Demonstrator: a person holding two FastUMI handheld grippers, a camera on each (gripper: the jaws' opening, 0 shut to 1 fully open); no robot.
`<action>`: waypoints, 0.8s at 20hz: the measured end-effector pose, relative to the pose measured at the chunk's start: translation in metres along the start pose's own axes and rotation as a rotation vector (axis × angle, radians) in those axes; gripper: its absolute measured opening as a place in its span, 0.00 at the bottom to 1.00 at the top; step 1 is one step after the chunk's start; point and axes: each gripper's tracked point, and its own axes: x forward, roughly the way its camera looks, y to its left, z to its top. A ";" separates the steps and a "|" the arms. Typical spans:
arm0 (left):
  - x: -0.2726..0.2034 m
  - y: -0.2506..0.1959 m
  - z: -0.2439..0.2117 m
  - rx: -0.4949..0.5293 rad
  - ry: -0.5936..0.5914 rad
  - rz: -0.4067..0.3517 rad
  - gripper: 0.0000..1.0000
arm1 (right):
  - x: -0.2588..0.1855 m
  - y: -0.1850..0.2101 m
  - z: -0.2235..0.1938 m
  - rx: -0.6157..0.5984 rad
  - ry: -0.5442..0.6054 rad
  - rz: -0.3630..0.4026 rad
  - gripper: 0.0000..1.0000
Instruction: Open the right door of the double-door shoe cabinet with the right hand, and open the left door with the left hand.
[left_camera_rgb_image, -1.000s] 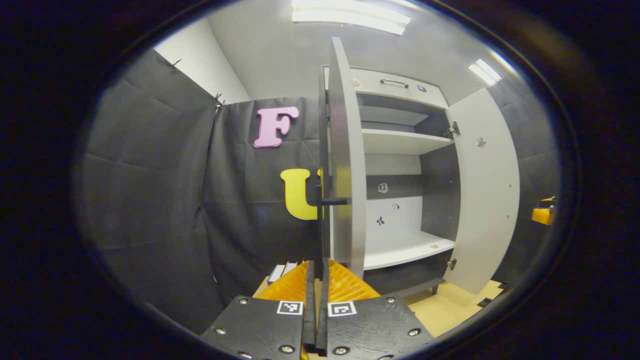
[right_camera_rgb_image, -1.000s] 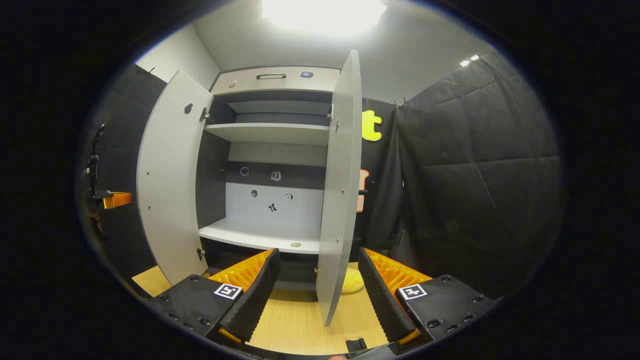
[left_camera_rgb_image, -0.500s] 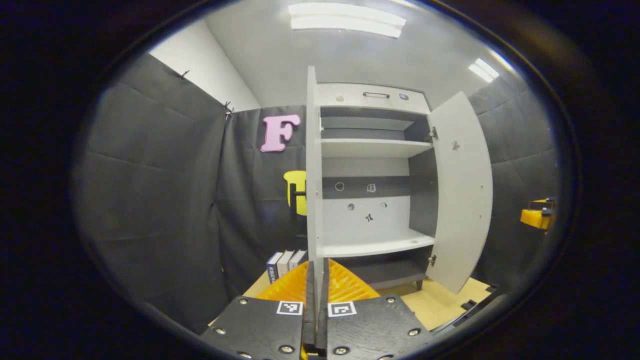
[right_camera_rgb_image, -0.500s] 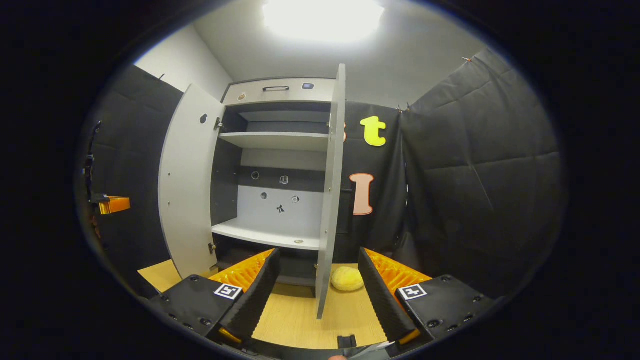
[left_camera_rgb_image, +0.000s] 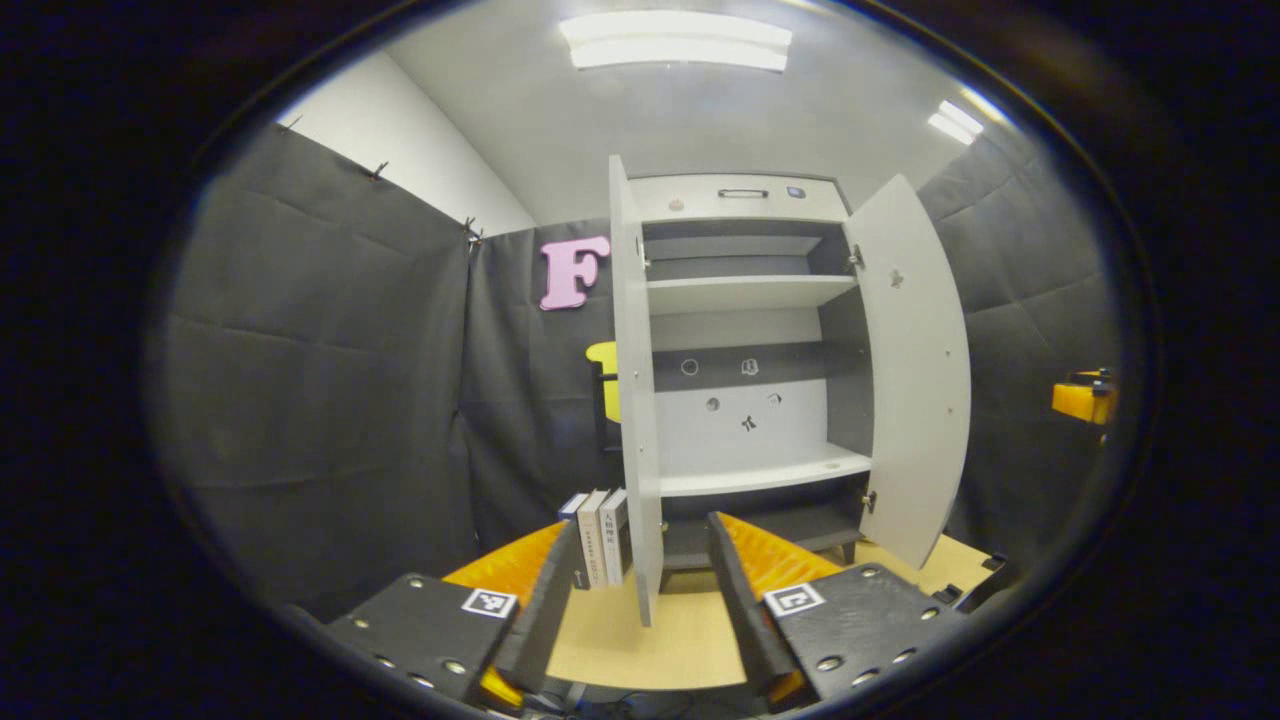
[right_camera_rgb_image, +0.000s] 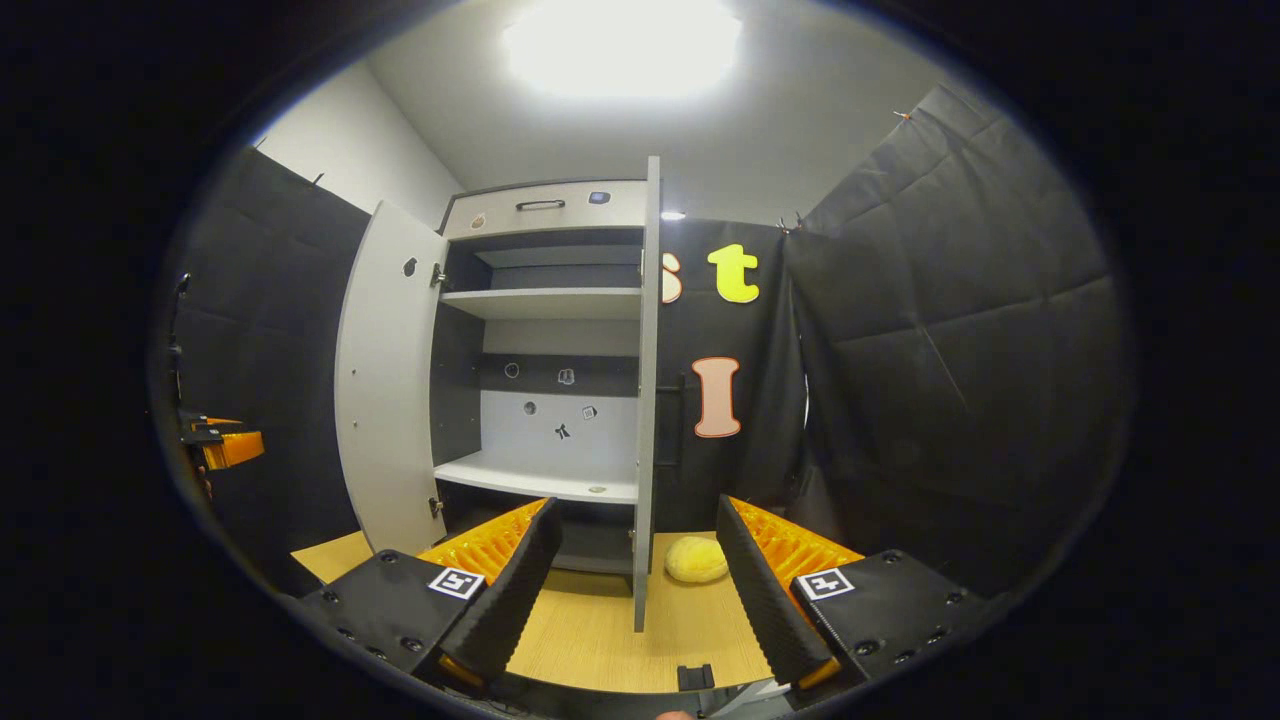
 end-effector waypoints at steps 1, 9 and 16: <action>0.001 0.004 0.000 -0.004 -0.006 0.016 0.84 | -0.002 -0.001 0.000 0.000 -0.001 -0.004 0.98; -0.002 0.029 0.001 -0.014 -0.024 0.067 0.94 | -0.003 -0.004 0.005 0.014 -0.019 -0.035 0.98; -0.003 0.038 0.004 -0.002 -0.041 0.084 0.94 | 0.006 -0.003 0.004 0.022 -0.017 -0.037 0.98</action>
